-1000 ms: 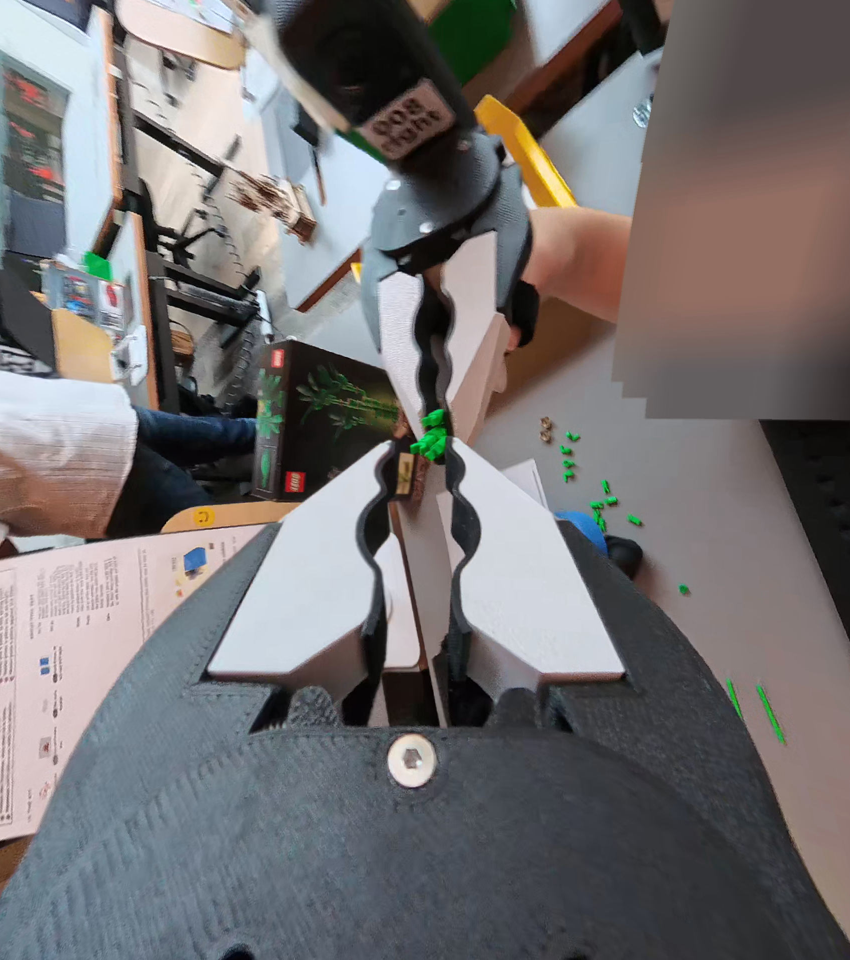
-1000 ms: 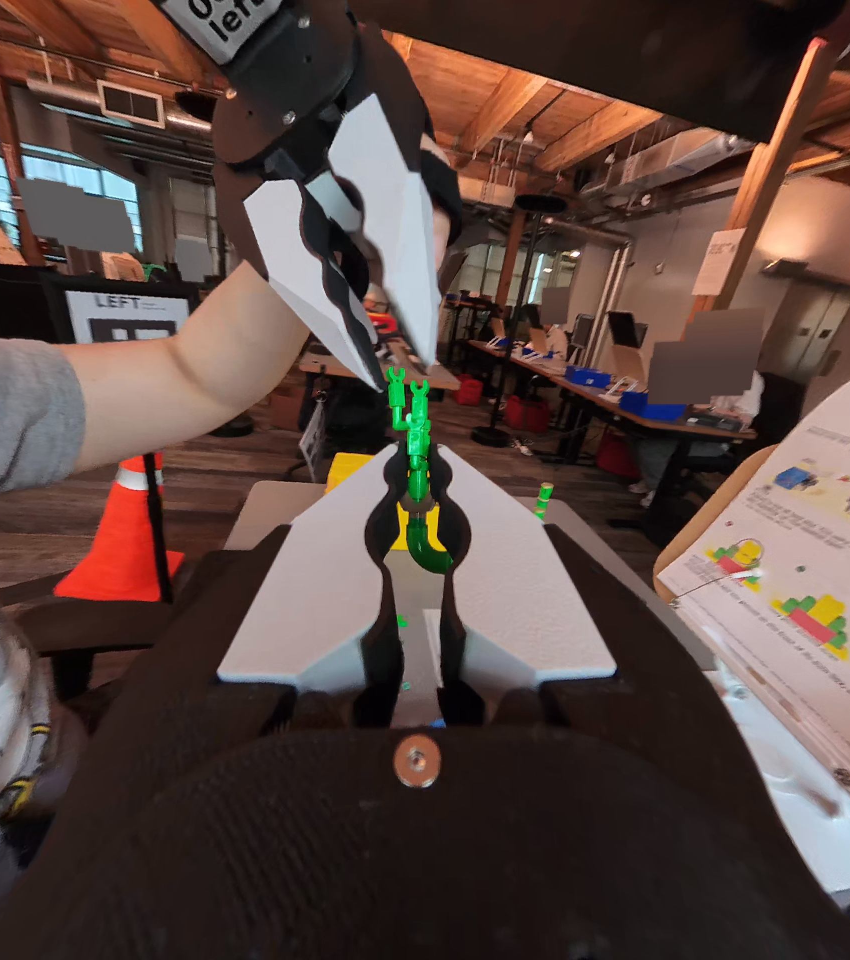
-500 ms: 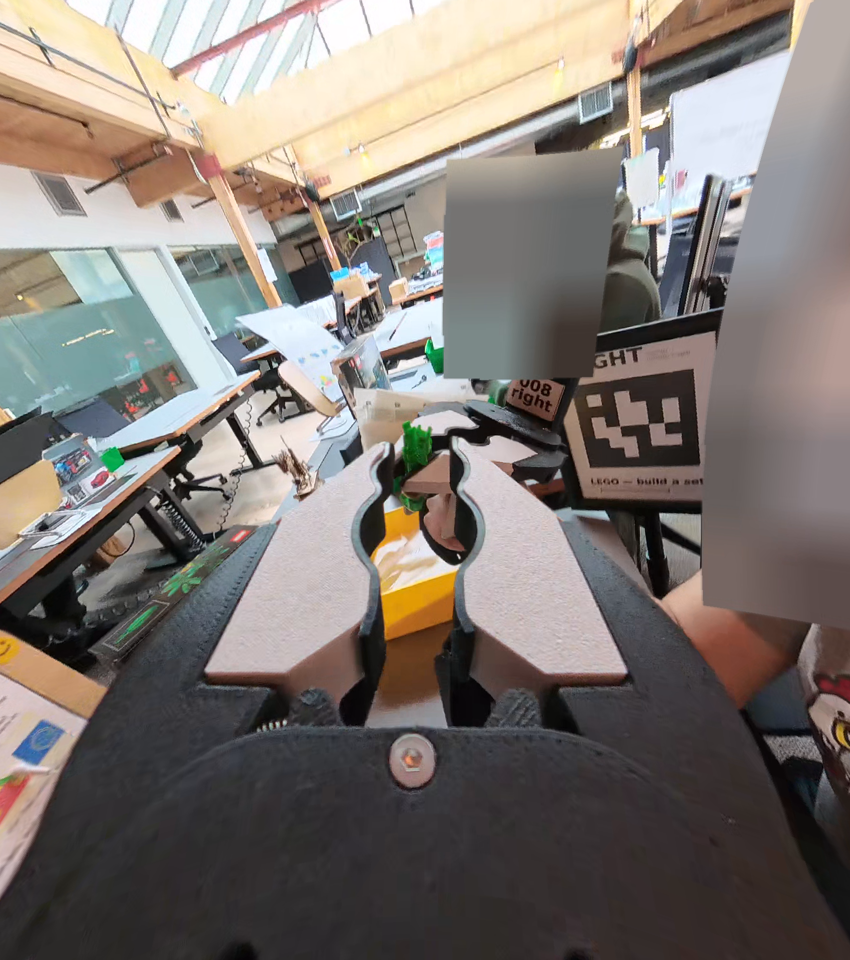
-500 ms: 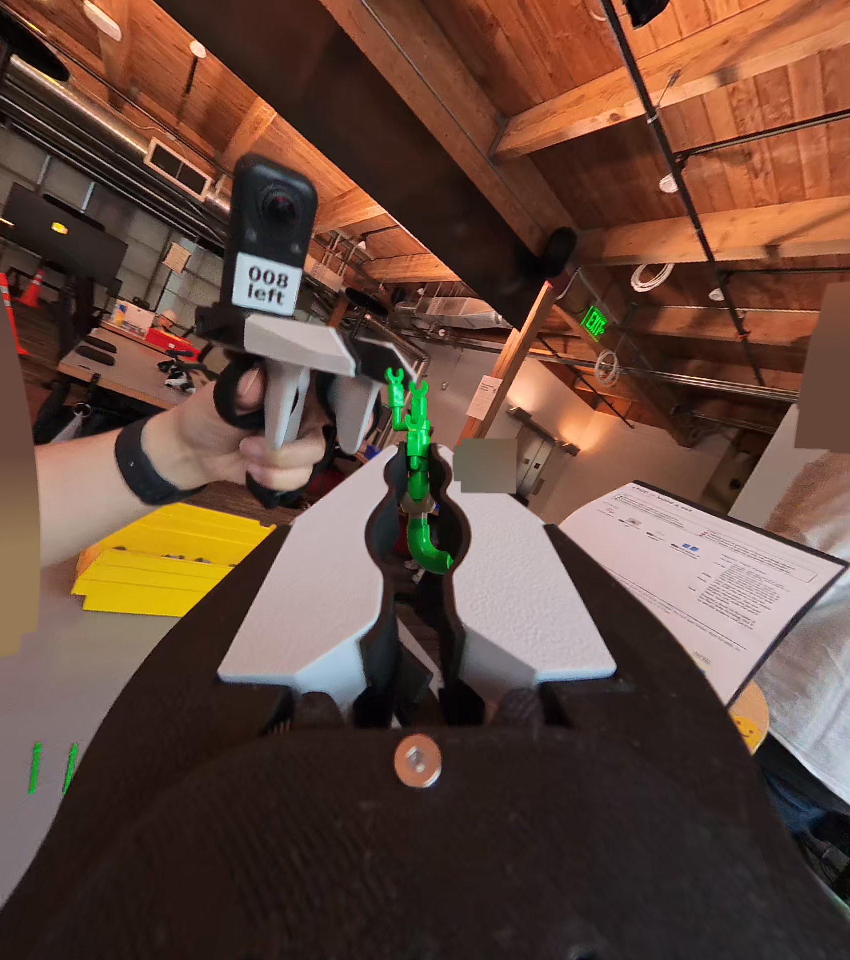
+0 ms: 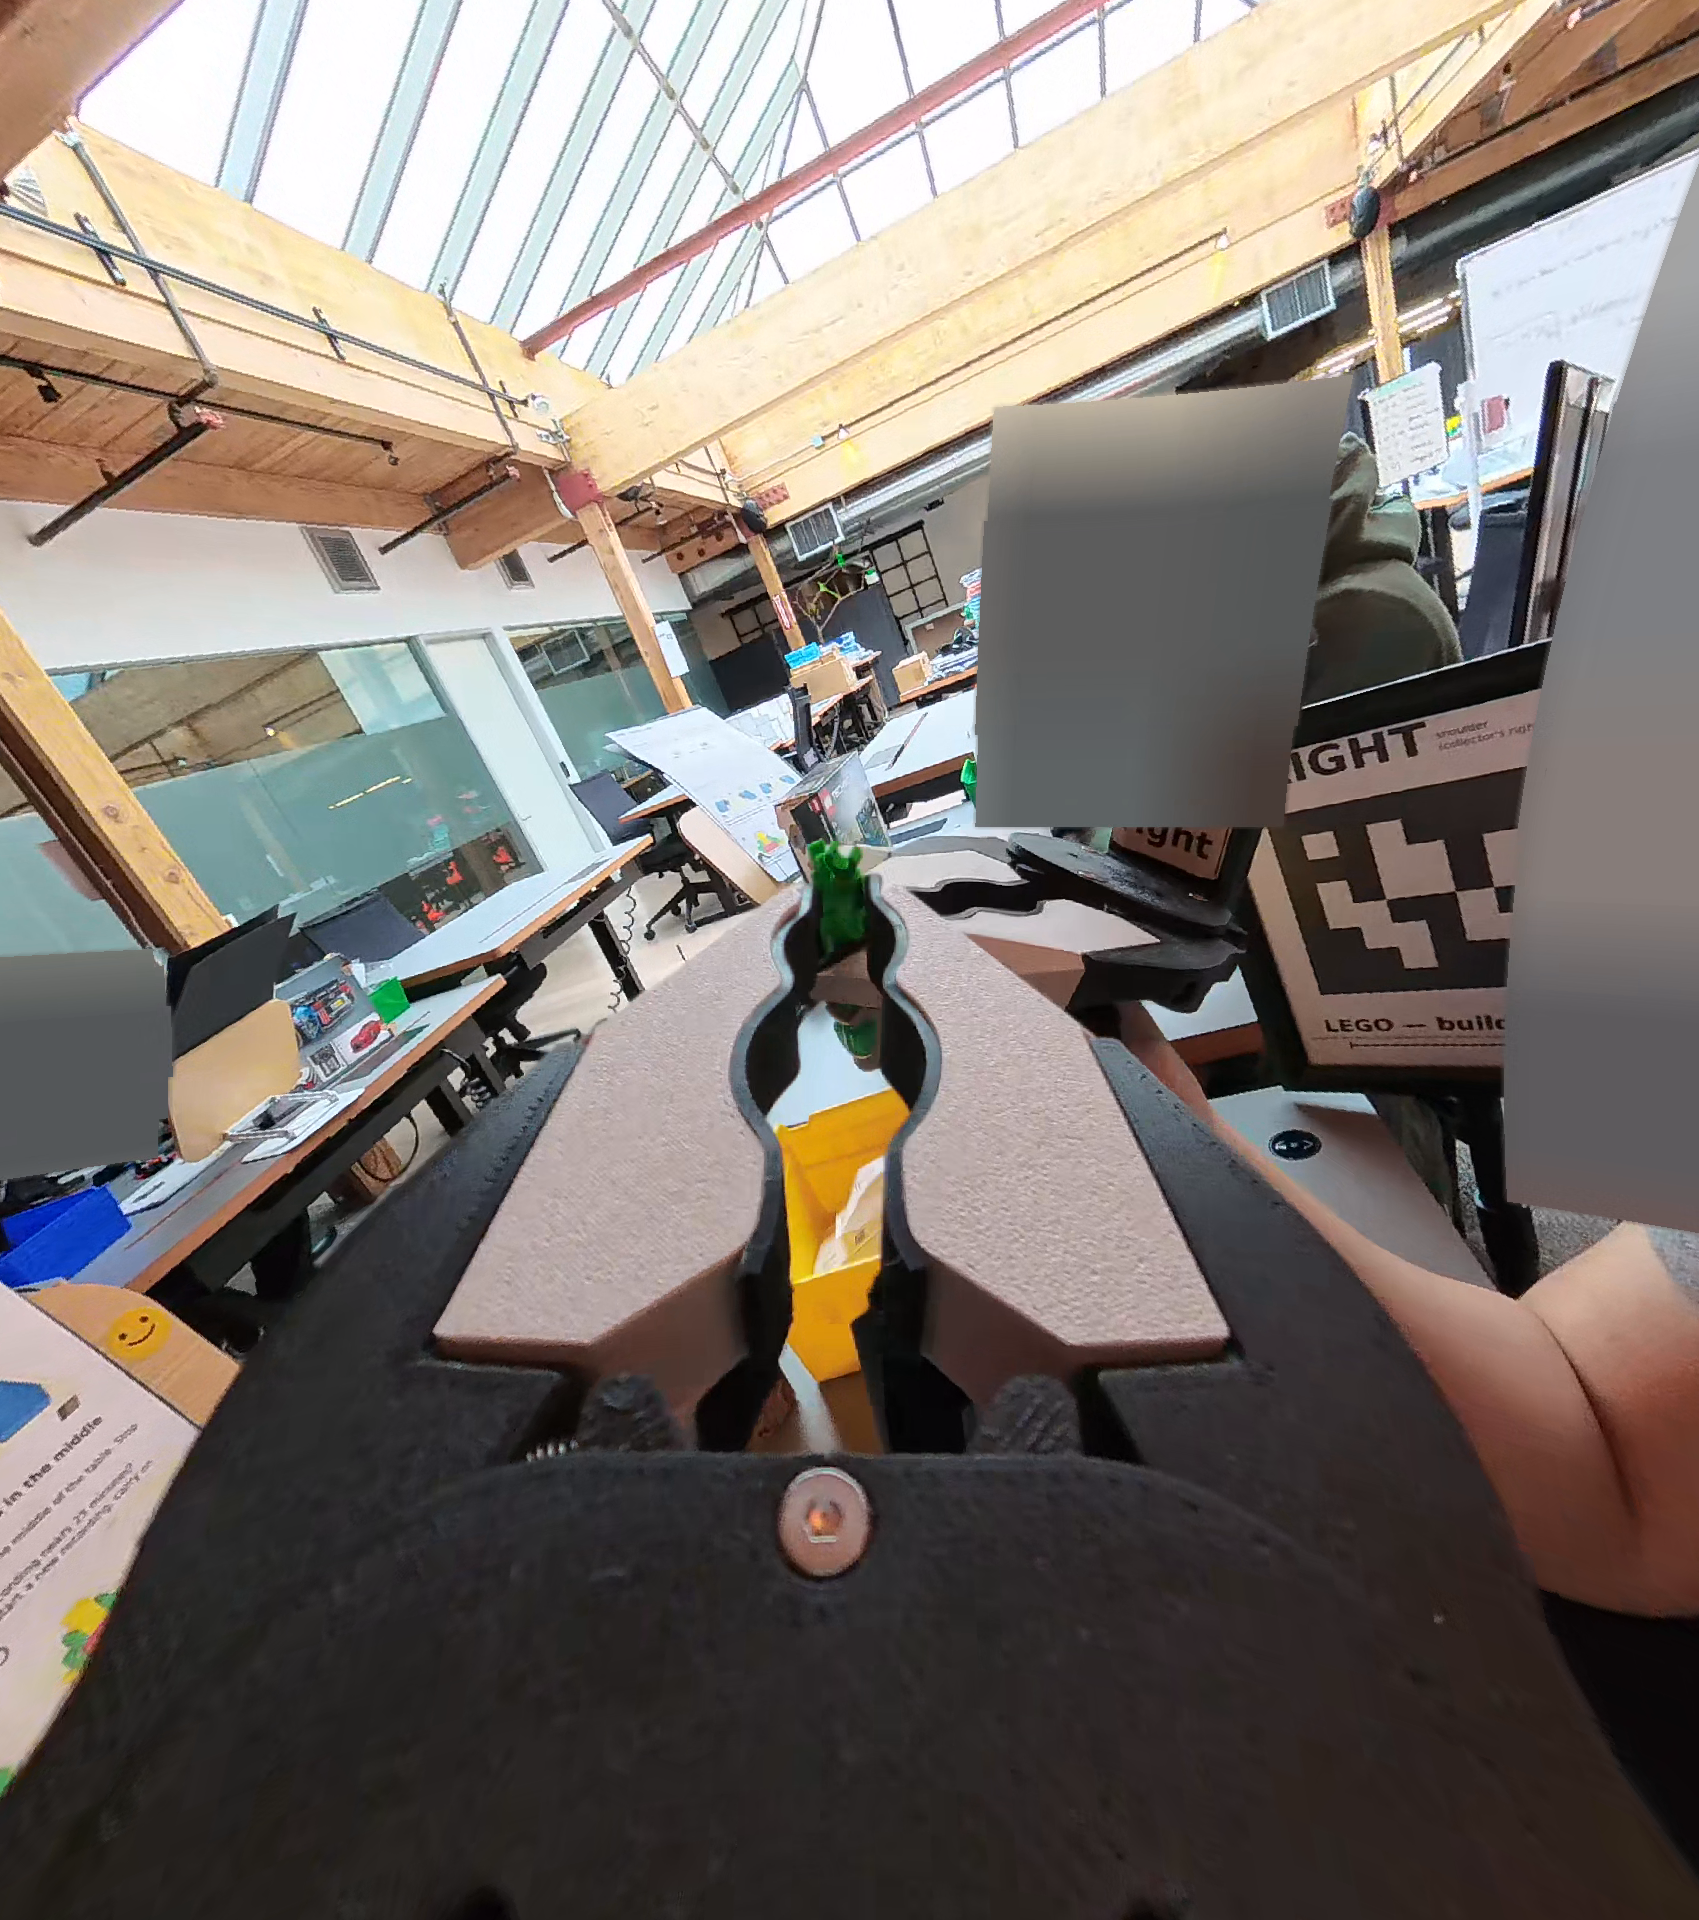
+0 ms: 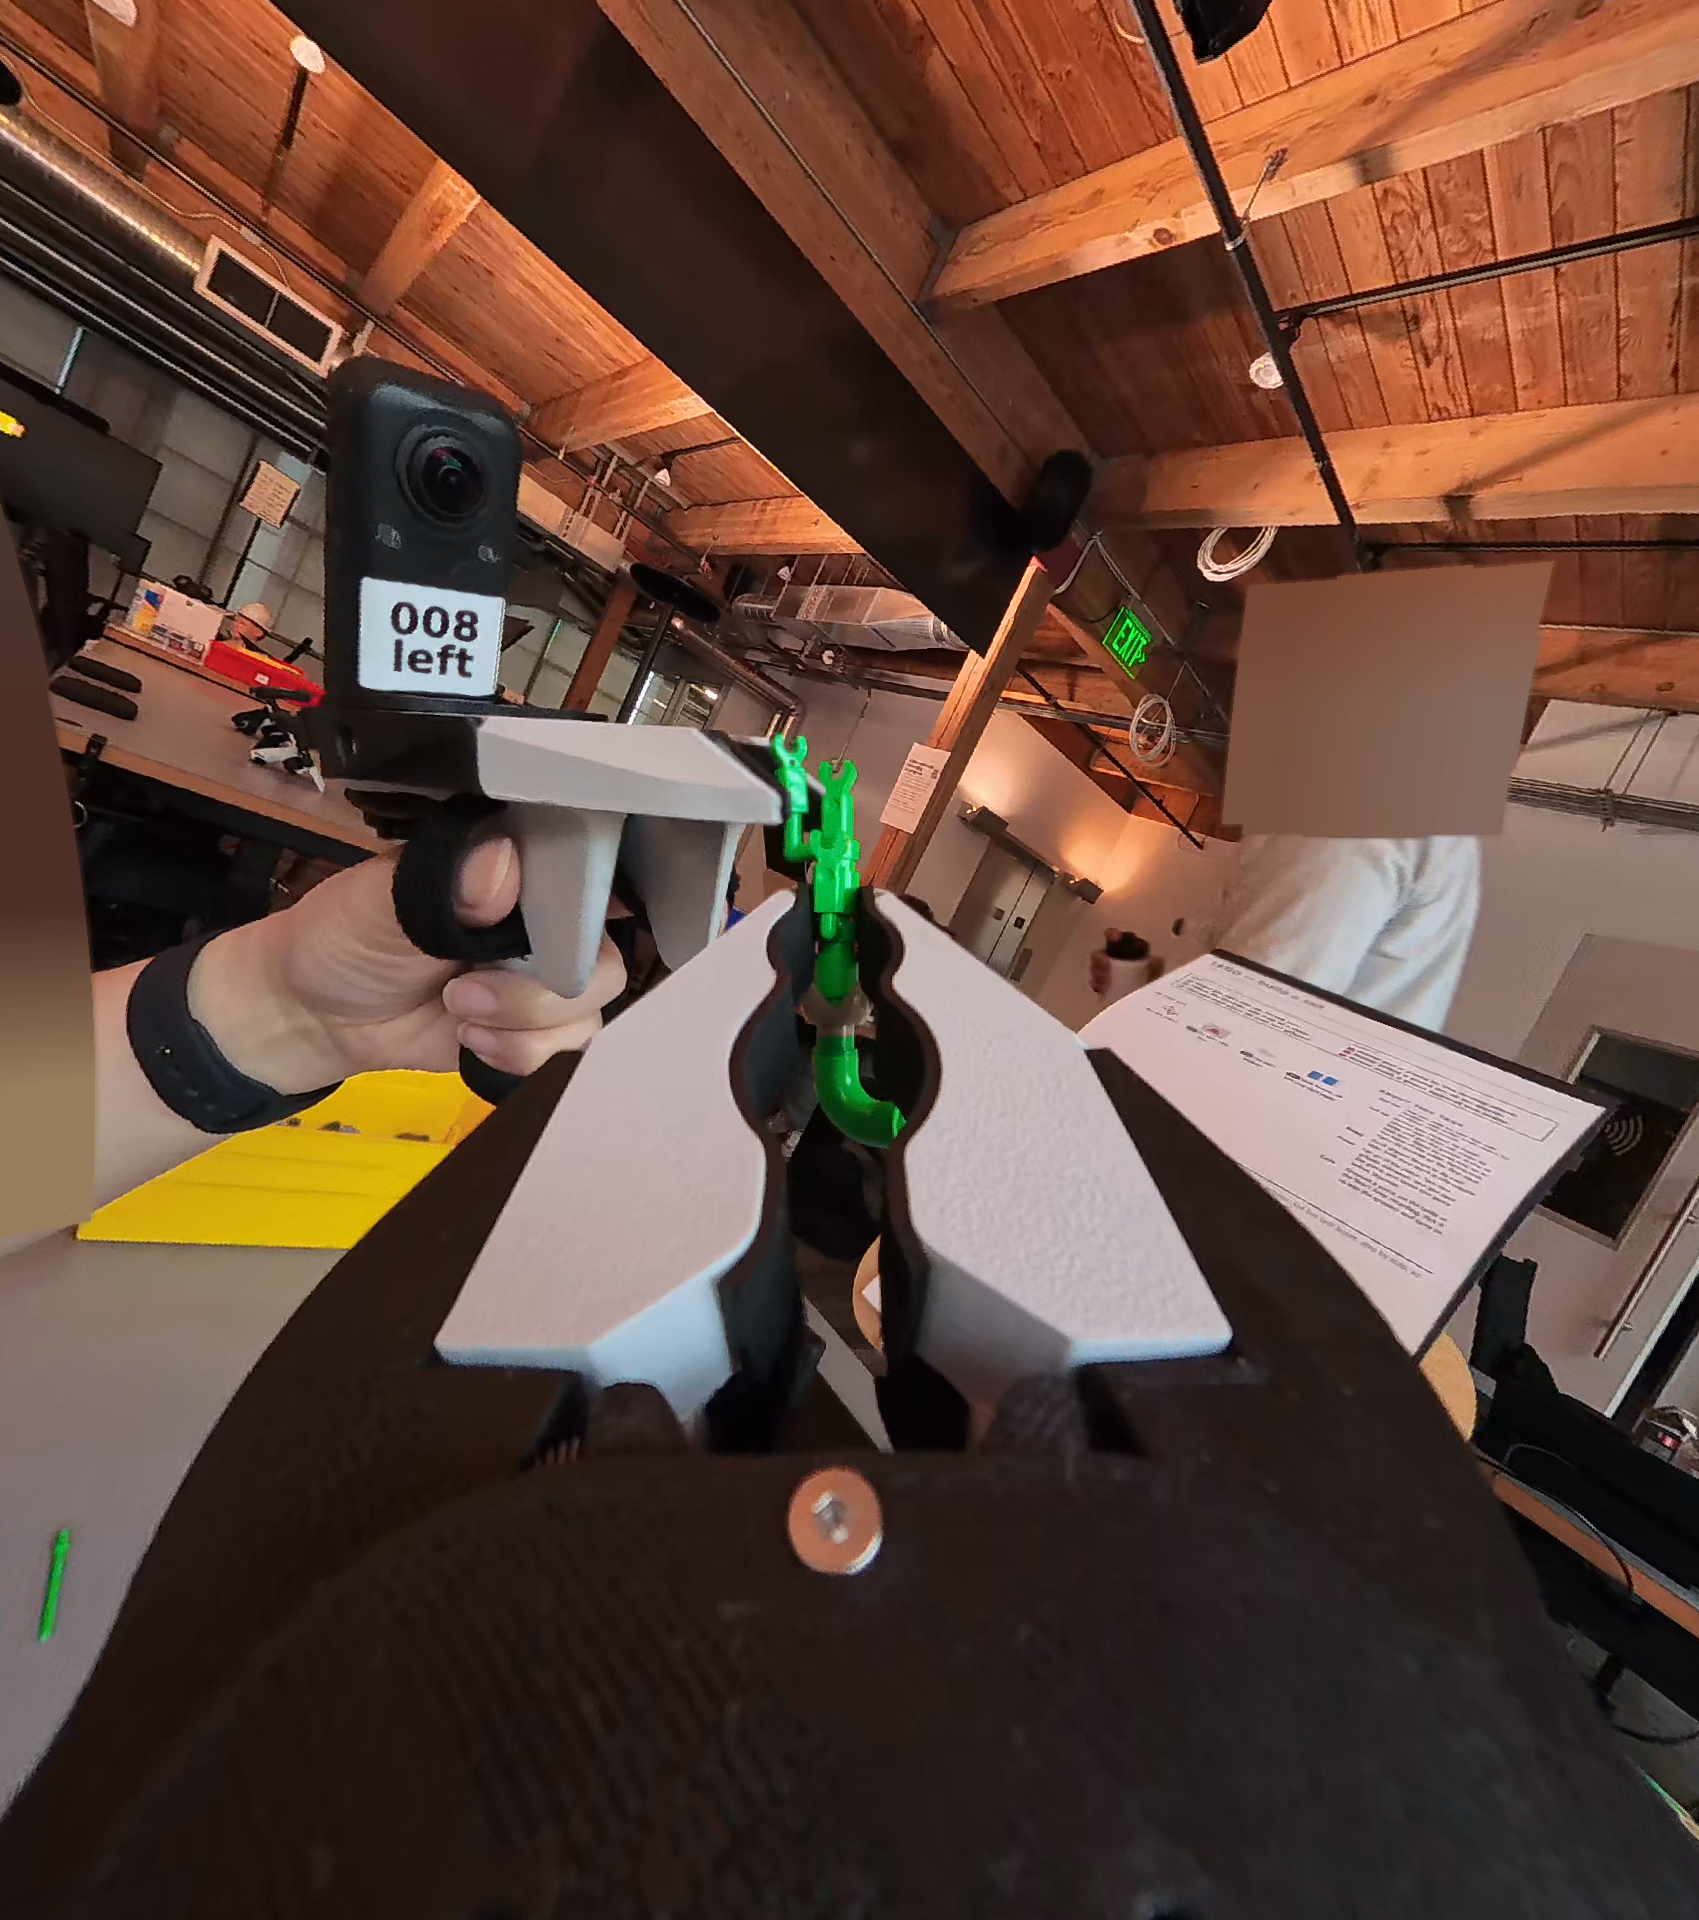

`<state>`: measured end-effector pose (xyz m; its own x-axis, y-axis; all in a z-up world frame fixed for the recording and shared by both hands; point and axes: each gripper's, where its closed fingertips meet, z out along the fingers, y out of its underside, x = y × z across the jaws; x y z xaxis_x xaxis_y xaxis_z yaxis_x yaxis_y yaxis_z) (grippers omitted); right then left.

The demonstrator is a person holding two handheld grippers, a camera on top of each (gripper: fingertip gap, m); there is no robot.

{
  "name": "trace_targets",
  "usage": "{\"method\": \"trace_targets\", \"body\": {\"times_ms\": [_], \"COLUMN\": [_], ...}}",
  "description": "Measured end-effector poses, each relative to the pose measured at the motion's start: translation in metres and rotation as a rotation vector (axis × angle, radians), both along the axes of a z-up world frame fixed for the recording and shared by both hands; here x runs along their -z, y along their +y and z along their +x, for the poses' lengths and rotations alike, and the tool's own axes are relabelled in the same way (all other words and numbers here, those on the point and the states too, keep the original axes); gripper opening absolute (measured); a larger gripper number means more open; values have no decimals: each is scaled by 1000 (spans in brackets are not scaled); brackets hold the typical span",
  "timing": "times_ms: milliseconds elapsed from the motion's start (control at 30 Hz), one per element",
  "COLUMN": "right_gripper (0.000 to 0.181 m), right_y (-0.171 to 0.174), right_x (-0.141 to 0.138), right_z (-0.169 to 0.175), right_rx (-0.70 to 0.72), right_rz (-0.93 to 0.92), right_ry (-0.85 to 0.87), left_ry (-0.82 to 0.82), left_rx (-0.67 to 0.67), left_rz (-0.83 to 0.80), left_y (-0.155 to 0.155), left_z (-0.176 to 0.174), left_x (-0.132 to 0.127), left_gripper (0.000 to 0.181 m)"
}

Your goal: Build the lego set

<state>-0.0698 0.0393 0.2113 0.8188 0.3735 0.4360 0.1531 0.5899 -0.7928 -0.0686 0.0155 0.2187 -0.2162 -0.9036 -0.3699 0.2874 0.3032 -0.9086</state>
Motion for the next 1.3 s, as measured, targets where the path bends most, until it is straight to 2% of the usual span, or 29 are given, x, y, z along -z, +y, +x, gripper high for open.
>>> {"method": "trace_targets", "body": {"times_ms": [33,300,500,767,833,900,967,1067,1167,1233,1300], "right_gripper": [4,4,4,4,4,4,4,4,4,4,4], "right_y": [0,4,8,13,16,19,17,10,-1,-7,-10], "right_x": [0,-1,-4,-4,-4,-3,-3,-3,-1,-1,-2], "right_z": [-1,3,8,18,19,18,13,7,-1,0,1], "right_rx": [1,66,242,526,552,469,274,-70,-328,-425,-466], "right_rz": [1,39,154,307,302,257,175,3,-107,-144,-155], "right_ry": [-4,-2,-28,-106,-106,-70,14,147,179,203,211], "left_ry": [-4,-43,-62,-68,-69,-63,-62,-56,47,91,72], "left_rx": [3,-37,-87,-244,-281,-280,-235,-110,48,61,6], "left_rz": [1,-13,-86,-157,-200,-227,-228,-254,-247,-186,-44], "left_y": [0,4,10,20,24,25,22,17,7,6,7], "left_z": [0,2,4,11,12,11,6,-10,-17,-14,-11], "left_x": [0,0,-1,1,1,2,-2,-13,-12,-9,-8], "left_gripper": [4,2,3,3,3,4,23,22,20,18,18]}}
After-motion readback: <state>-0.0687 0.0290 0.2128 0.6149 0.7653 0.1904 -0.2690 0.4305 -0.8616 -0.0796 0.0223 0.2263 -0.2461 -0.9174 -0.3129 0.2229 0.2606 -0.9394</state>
